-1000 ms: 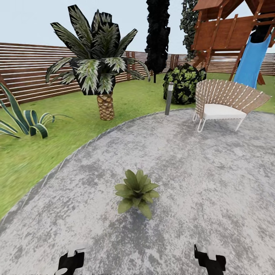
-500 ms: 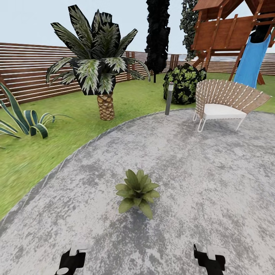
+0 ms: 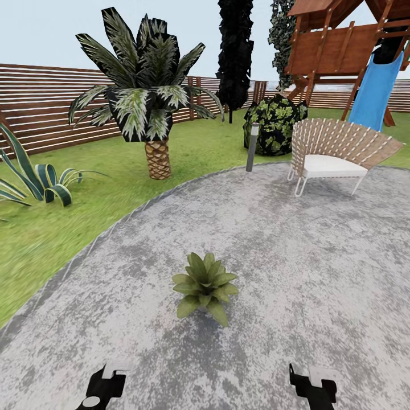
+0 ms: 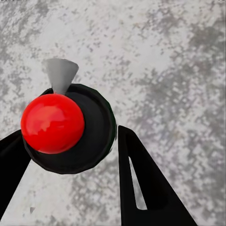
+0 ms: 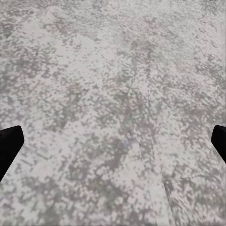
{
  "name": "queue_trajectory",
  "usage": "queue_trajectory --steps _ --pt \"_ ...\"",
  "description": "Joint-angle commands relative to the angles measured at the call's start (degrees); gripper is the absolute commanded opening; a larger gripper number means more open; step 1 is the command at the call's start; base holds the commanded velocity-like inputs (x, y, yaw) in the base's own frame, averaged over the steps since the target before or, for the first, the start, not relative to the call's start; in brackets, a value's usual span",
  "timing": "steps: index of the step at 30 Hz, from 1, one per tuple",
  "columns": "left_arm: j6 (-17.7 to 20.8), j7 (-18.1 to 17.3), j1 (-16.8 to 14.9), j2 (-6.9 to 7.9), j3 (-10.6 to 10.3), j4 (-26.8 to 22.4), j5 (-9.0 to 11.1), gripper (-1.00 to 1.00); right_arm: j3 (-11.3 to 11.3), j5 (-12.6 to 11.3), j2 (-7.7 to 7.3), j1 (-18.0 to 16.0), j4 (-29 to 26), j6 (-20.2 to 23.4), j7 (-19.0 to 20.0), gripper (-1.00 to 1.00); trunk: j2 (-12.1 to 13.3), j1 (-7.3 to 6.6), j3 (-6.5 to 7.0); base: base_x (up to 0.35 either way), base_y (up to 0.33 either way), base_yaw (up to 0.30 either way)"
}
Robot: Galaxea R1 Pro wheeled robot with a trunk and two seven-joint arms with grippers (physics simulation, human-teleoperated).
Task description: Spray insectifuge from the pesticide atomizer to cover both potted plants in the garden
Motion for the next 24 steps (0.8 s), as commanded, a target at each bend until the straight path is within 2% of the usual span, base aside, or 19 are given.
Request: queue_trajectory --steps 1,3,4,6,7,9,10,12,14,16,17,18,20,21,22,24 --pt "-0.14 0.16 -0.05 0.02 -0.50 -0.01 0.21 -1.00 -0.18 0.64 0.01 -0.05 0.08 -0.15 -0.30 1.00 -0.02 -0.01 -0.04 0.000 0.000 0.000" --pt "-0.11 -0.41 -0.14 0.05 -0.52 -0.03 -1.81 -1.00 0.34 0.68 0.02 -0.05 0.05 -0.12 -0.23 1.00 -0.02 -0.01 -0.04 0.000 0.000 0.000" --pt "0.29 -5.34 -1.18 0.15 -0.48 0.01 -6.51 -1.00 3.87 0.70 -0.08 -0.05 0.03 -0.05 -0.16 1.00 -0.02 -0.01 -0.04 0.000 0.000 0.000" --pt "0.93 -9.81 -2.08 0.27 -0.45 0.09 -8.85 -1.00 6.44 0.70 -0.13 -0.05 0.03 -0.06 -0.15 1.00 -0.02 -0.01 -0.04 0.000 0.000 0.000" --pt "2.65 -15.01 -3.30 0.70 -0.44 0.06 -11.44 -1.00 11.25 0.74 -0.14 -0.08 -0.23 -0.02 -0.12 1.00 -0.02 -0.01 -0.04 0.000 0.000 0.000" --pt "5.07 -20.11 -5.10 0.87 -0.43 0.05 -15.22 -1.00 19.35 0.71 -0.11 -0.13 -3.43 0.21 -0.06 1.00 -0.02 -0.01 -0.04 0.000 0.000 0.000" --pt "5.60 -21.74 -5.75 0.88 -0.43 0.05 -16.35 -1.00 21.80 0.66 -0.09 -0.13 -4.62 0.39 -0.06 1.00 -0.02 -0.01 -0.04 0.000 0.000 0.000" --pt "5.97 -24.32 -6.73 0.89 -0.43 0.05 -17.95 -1.00 24.96 0.69 -0.02 -0.14 -5.78 1.18 0.27 1.00 -0.02 -0.01 -0.04 0.000 0.000 0.000" --pt "6.18 -27.30 -7.49 0.90 -0.43 0.05 -19.99 -1.00 27.58 0.70 0.01 -0.19 -7.16 2.75 2.82 1.00 -0.02 -0.01 -0.04 0.000 0.000 0.000" --pt "6.80 -29.48 -8.01 0.90 -0.43 0.05 -21.95 -1.00 28.85 0.70 0.02 -0.21 -9.02 4.72 6.75 1.00 -0.02 -0.01 -0.04 0.000 0.000 0.000" --pt "7.61 -30.51 -8.24 0.88 -0.42 0.05 -23.21 -1.00 29.31 0.70 0.03 -0.22 -10.66 6.32 9.93 1.00 -0.02 -0.01 -0.04 0.000 0.000 0.000" --pt "8.26 -30.92 -8.41 0.84 -0.42 0.05 -23.88 -1.00 29.51 0.70 0.03 -0.22 -11.79 7.32 12.13 1.00 -0.02 -0.01 -0.04 0.000 0.000 0.000" --pt "10.21 -31.86 -9.17 0.72 -0.47 0.01 -25.31 -1.00 29.93 0.76 0.03 -0.22 -14.60 9.51 18.98 1.00 -0.02 -0.01 -0.04 0.000 0.000 0.000" --pt "11.09 -33.33 -9.74 0.64 -0.50 -0.02 -26.67 -1.00 30.36 1.33 0.03 -0.22 -16.65 10.79 24.25 1.00 -0.02 -0.01 -0.04 0.000 0.000 0.000" --pt "11.43 -34.64 -10.07 0.59 -0.51 -0.02 -27.78 -1.00 30.59 2.13 0.03 -0.23 -17.93 11.51 27.34 1.00 -0.02 -0.01 -0.04 0.000 0.000 0.000" --pt "11.94 -39.69 -11.02 0.35 -0.52 -0.04 -32.21 -1.00 30.90 6.11 0.06 -0.23 -20.69 13.11 34.28 1.00 -0.02 -0.01 -0.04 0.000 0.000 0.000"
